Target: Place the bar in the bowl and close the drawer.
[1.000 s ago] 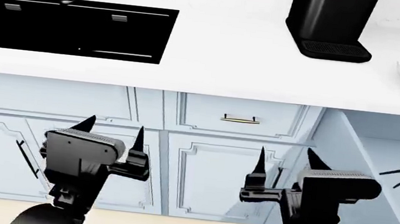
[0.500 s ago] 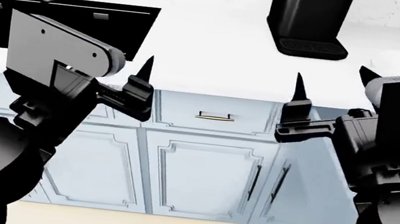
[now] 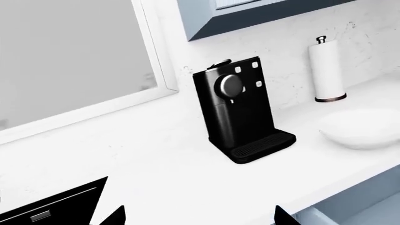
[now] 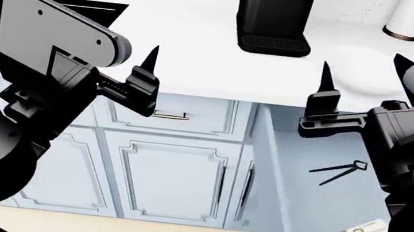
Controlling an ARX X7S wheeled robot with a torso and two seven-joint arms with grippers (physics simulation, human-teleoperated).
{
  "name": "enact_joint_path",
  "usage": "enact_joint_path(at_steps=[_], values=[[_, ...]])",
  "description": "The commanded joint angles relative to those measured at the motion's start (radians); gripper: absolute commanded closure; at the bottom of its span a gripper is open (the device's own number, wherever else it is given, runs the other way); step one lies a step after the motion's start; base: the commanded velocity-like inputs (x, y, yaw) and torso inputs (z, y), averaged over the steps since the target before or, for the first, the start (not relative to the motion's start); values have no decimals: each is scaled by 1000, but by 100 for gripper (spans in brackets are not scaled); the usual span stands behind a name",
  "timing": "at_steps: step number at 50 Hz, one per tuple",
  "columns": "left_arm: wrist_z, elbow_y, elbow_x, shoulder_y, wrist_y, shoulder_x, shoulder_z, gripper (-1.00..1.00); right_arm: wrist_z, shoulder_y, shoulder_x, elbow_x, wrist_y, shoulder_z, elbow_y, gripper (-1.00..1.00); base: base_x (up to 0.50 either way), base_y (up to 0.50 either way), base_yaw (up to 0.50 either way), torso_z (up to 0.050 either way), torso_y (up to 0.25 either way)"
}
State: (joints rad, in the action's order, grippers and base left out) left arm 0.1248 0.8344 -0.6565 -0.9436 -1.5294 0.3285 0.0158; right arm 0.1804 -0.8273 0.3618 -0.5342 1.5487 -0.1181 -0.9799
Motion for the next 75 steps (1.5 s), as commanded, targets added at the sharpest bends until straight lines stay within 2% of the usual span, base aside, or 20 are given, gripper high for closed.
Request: enact_joint_path(at_steps=[1,27,55,57,60,63,67,70,75], values=[[21,-8,-27,-7,8,13,-5,-100,40,-13,15,-63,5,-17,4,-100,0,-500,0,50,16],[67,-10,-102,-16,-4,19,7,-100,118,-18,44,-176,-5,-43,14,-100,0,-500,0,50,17],[107,-33,-138,-19,44,57,-5,-100,188,-37,65,-271,-9,-58,27,-100,0,-500,0,50,18],[112,-33,-158,-38,21,48,22,-100,198,-52,68,-283,2,-59,27,-100,0,0,0,0,0],[149,-59,-239,-105,-39,42,71,-100,320,-114,97,-462,20,-86,85,-100,0,0,0,0,0],[284,-121,-430,-166,-39,84,84,-100,561,-212,158,-760,19,-77,194,-100,0,0,0,0,0],[436,-180,-628,-228,-35,132,60,-100,799,-343,213,-1040,3,-19,312,-100,0,0,0,0,0],[506,-205,-717,-269,-27,153,38,-100,862,-396,235,-1114,-17,21,347,-100,0,0,0,0,0],[532,-217,-755,-294,-7,178,4,-100,873,-422,255,-1140,-40,47,363,-100,43,0,0,0,0]])
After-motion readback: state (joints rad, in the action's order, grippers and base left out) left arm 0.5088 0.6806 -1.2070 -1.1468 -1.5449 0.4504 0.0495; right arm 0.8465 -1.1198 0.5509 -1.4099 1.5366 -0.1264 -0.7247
